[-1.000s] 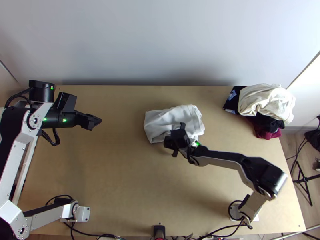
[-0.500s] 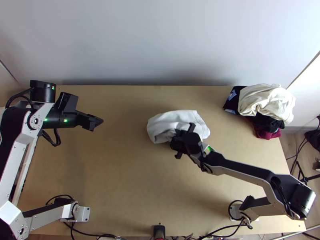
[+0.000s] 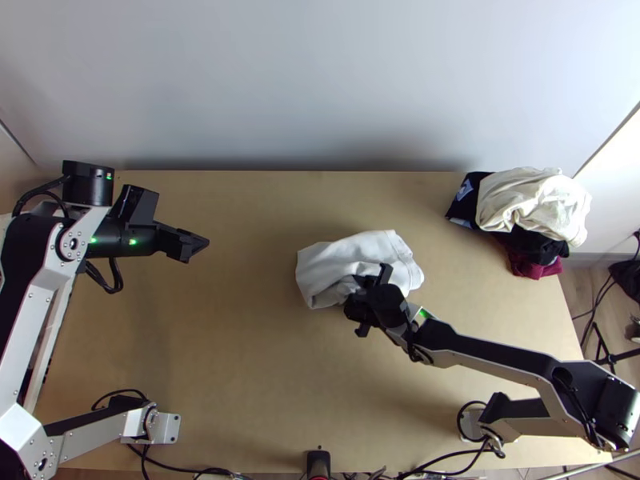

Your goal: Fold the t-shirt

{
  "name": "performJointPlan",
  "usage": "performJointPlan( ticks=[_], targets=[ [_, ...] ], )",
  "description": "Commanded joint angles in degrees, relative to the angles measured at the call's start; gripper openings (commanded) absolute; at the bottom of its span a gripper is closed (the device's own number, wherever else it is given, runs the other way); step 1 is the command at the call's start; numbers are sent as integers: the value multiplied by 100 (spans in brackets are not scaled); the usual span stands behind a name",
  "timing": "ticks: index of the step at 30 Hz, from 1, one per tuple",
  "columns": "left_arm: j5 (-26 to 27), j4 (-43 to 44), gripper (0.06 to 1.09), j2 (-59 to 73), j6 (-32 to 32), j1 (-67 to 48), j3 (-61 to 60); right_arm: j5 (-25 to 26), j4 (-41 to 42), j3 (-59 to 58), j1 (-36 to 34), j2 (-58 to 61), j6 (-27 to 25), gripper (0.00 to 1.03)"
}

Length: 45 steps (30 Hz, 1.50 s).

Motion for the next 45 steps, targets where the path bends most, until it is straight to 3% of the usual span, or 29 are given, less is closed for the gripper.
performJointPlan(
  ticks=[1,5,11,22,23,24,27,45],
  targets=[
    [-5,-5,97,-13,4,7,-21,7,12,-215,189,-185,154,78],
    [-5,4,97,-4,4,-2,-29,60,30,-338,259,-282,224,98],
    [-5,4,97,14,4,-2,-29,121,188,-364,250,-124,57,98],
    [-5,-84,97,-48,13,59,85,113,408,523,-92,1265,-206,98],
    [-5,-102,97,-57,30,77,102,113,408,602,-127,1309,-206,93],
    [-5,-128,97,-65,39,95,120,113,408,655,-180,1326,-206,80],
    [-5,-172,97,-65,83,165,155,33,382,664,-233,1151,-259,5],
    [-5,-102,97,145,-66,-134,419,7,-5,972,-1261,-510,-127,3]
  ],
)
